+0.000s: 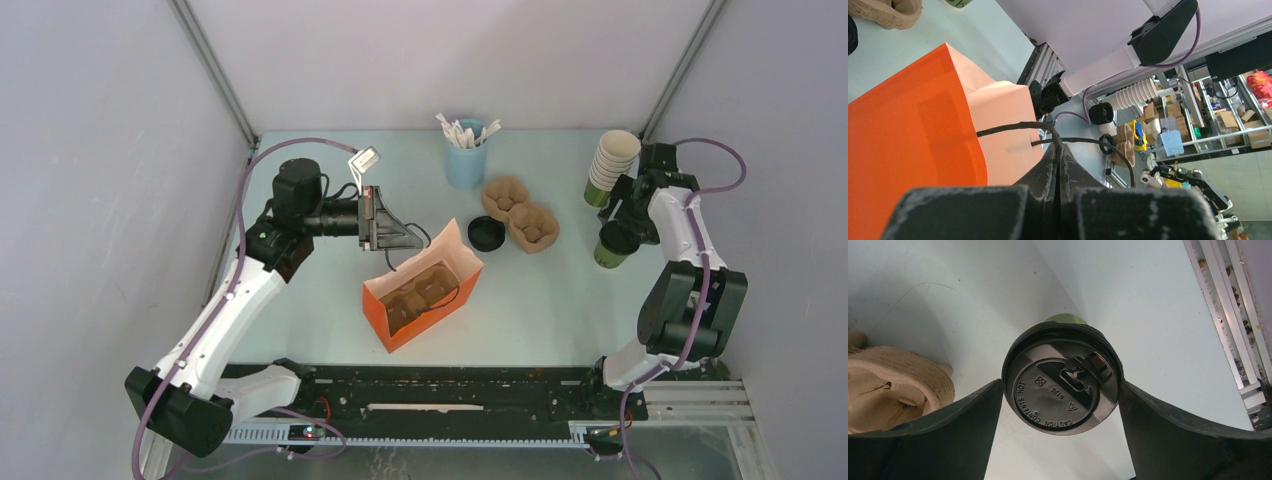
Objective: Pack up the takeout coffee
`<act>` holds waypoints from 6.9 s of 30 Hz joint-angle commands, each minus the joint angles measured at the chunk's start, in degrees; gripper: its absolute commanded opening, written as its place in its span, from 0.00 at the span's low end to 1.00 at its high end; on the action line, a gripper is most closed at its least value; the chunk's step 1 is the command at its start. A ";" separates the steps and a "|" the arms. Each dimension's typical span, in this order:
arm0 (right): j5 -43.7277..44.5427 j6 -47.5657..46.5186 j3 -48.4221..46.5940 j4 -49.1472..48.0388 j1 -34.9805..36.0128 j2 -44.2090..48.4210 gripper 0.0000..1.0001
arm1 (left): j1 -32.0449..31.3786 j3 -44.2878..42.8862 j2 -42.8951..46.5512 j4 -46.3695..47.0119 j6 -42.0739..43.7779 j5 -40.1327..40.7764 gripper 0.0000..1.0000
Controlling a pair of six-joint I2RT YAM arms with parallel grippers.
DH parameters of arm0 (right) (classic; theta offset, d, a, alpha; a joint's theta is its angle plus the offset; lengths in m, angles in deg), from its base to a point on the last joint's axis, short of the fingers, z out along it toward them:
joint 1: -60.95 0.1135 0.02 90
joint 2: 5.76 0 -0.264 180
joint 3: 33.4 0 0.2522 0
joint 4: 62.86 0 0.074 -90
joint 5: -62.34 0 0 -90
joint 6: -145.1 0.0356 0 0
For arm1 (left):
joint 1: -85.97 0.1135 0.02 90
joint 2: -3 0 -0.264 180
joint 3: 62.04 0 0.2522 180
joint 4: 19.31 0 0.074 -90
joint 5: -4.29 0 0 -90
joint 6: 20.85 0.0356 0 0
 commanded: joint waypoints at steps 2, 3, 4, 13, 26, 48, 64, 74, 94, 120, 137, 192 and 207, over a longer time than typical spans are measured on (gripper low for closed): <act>0.03 -1.03 0.29 -1.26 -0.02 -0.44 0.93 | -0.44 -2.01 0.56 0.31 1.39 -0.35 0.00; 0.07 -1.05 0.29 -1.25 -0.01 -0.51 0.93 | -0.48 -2.01 0.61 0.27 1.37 -0.30 0.00; 0.05 -1.03 0.29 -1.21 -0.01 -0.66 0.93 | -0.49 -2.00 0.62 0.25 1.36 -0.32 0.00; 0.34 -1.09 0.37 -1.08 -0.01 -1.03 0.93 | -0.49 -1.93 0.72 0.23 1.42 -0.32 0.00; 0.57 -0.98 1.24 -1.95 0.34 1.00 0.82 | -0.42 -3.06 0.45 -2.64 3.09 1.54 0.05; 4.21 -0.33 5.83 -3.86 20.77 16.12 0.77 | -0.64 -26.02 9.16 -59.55 -8.99 75.82 1.00; 0.37 -1.81 12.41 -7.28 23.68 28.52 0.77 | -21.60 -21.73 -2.63 -63.27 -42.46 77.53 0.78; -0.71 -1.73 12.43 -7.54 23.81 29.96 0.77 | -22.90 -17.44 -3.41 -63.43 -46.23 79.02 0.45; -14.71 -4.83 12.37 -11.09 26.26 35.61 0.72 | -23.73 -20.41 -0.78 -49.48 12.23 91.71 0.00; -23.43 -12.98 1.75 -12.41 51.83 41.07 0.61 | -23.47 22.03 30.16 0.35 16.50 110.71 0.00; -16.26 -21.61 -4.82 -7.30 65.46 37.01 0.60 | -23.51 16.39 28.20 -33.09 -14.56 109.60 0.00; 23.03 -47.61 -14.33 6.47 101.38 11.98 0.55 | -24.26 17.37 28.85 -23.33 -17.83 85.96 0.00; 2.57 -68.58 6.75 -14.05 85.04 23.67 0.56 | -24.17 21.40 27.70 -9.22 -10.89 84.63 0.00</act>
